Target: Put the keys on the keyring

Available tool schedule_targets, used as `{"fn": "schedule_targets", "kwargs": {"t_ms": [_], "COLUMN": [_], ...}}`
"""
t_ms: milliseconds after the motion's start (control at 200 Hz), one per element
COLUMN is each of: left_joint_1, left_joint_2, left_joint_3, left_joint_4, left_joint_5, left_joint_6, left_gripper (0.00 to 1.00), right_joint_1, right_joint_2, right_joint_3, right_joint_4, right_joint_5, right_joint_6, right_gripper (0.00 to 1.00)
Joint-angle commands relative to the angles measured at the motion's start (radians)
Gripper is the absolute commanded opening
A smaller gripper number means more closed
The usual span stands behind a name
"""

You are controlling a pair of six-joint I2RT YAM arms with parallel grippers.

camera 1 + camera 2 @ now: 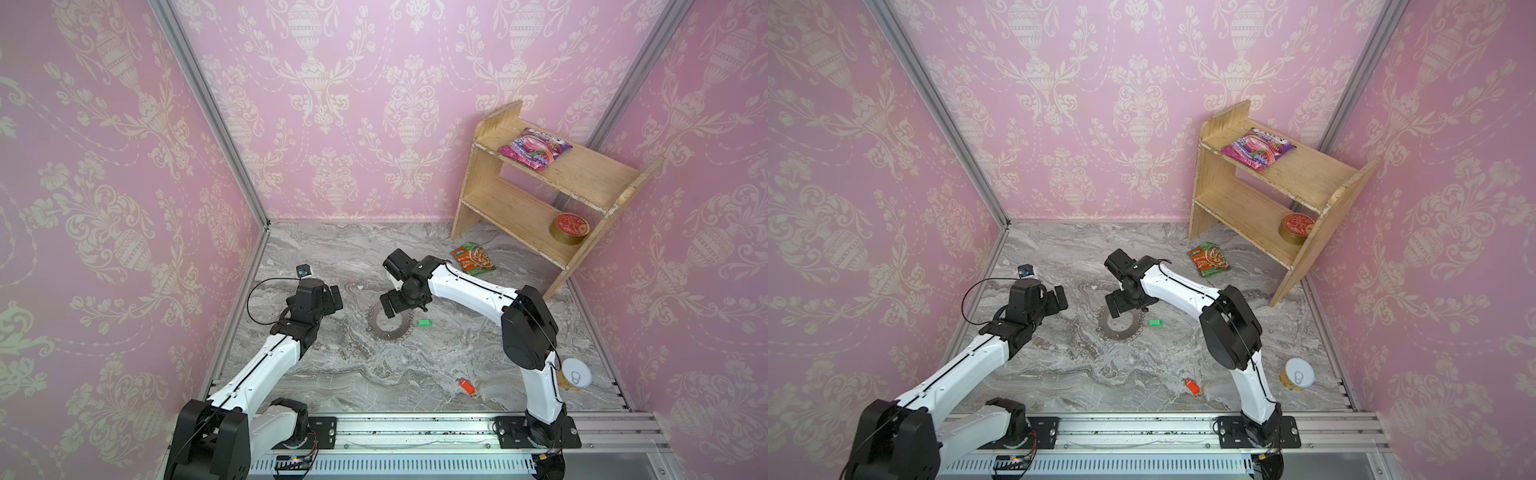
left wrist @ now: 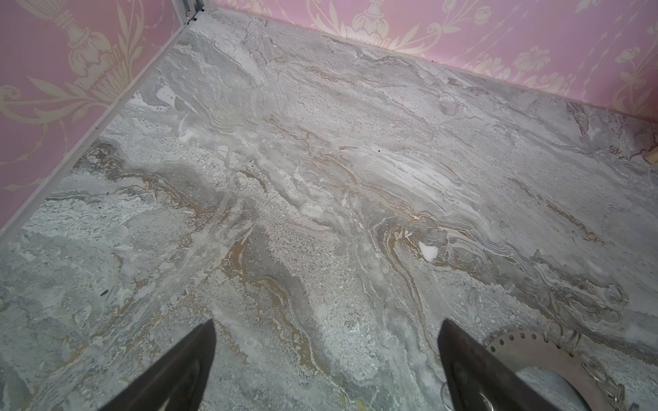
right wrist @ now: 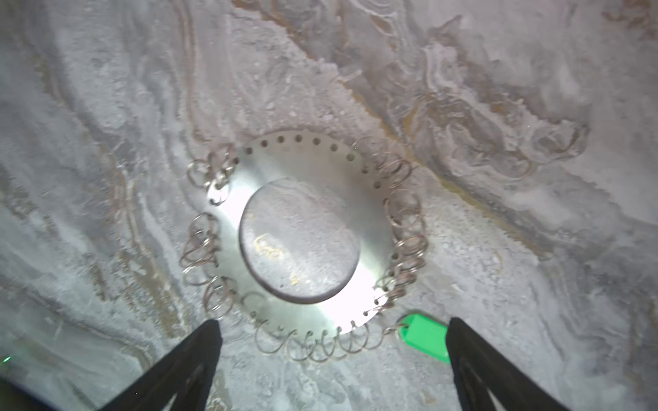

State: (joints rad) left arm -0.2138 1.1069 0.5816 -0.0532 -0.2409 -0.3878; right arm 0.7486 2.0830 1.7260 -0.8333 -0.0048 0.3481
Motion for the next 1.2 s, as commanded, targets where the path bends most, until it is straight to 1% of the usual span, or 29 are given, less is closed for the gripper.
{"fn": "schedule_targets", "kwargs": {"t_ms": [0,115,225,415,595,721,821,891,956,1021,1061,1116,1196], "left_joint_1": [-0.004,-0.005,-0.004,-0.004,-0.006,-0.006,-0.014,-0.032,-0.055,-0.076,-0.086,-0.099,-0.123], "left_joint_2": [0.008,-0.001,-0.02,-0.04,-0.017,0.001,0.024,0.044,0.065,0.082,0.093,0.11,0.146], "left_joint_3": [-0.008,0.004,0.004,-0.008,0.004,0.022,0.04,0.058,0.074,0.082,0.084,0.084,0.09], "left_joint_4": [-0.016,-0.034,-0.052,-0.07,-0.09,-0.102,-0.108,-0.126,-0.143,-0.155,-0.156,-0.155,-0.158], "left_joint_5": [0.018,0.018,0.013,0.02,0.045,0.061,0.086,0.1,0.103,0.111,0.115,0.124,0.149], "left_joint_6": [-0.028,-0.019,-0.01,-0.005,0.005,0.009,0.013,0.024,0.033,0.035,0.034,0.033,0.032], "left_gripper": [0.99,0.99,0.99,0.99,0.99,0.99,0.98,0.94,0.92,0.91,0.91,0.89,0.86], "right_joint_1": [-0.033,-0.049,-0.048,-0.026,0.026,0.05,0.052,0.051,0.053,0.06,0.075,0.101,0.136], "right_joint_2": [0.097,0.186,0.233,0.23,0.244,0.242,0.184,0.102,0.032,-0.023,-0.057,-0.106,-0.17], "right_joint_3": [0.066,0.166,0.216,0.185,0.184,0.186,0.143,0.089,0.049,0.001,-0.05,-0.14,-0.275], "right_joint_4": [-0.019,-0.042,-0.055,-0.019,-0.044,-0.061,-0.029,0.005,0.005,-0.012,-0.012,0.0,0.053], "right_joint_5": [0.021,-0.017,-0.073,-0.213,-0.295,-0.325,-0.263,-0.184,-0.139,-0.098,-0.043,0.036,0.037], "right_joint_6": [-0.069,-0.112,-0.146,-0.171,-0.224,-0.266,-0.258,-0.214,-0.165,-0.086,-0.026,0.093,0.204], "right_gripper": [1.0,1.0,1.0,1.0,1.0,1.0,1.0,1.0,1.0,1.0,1.0,1.0,1.0]}}
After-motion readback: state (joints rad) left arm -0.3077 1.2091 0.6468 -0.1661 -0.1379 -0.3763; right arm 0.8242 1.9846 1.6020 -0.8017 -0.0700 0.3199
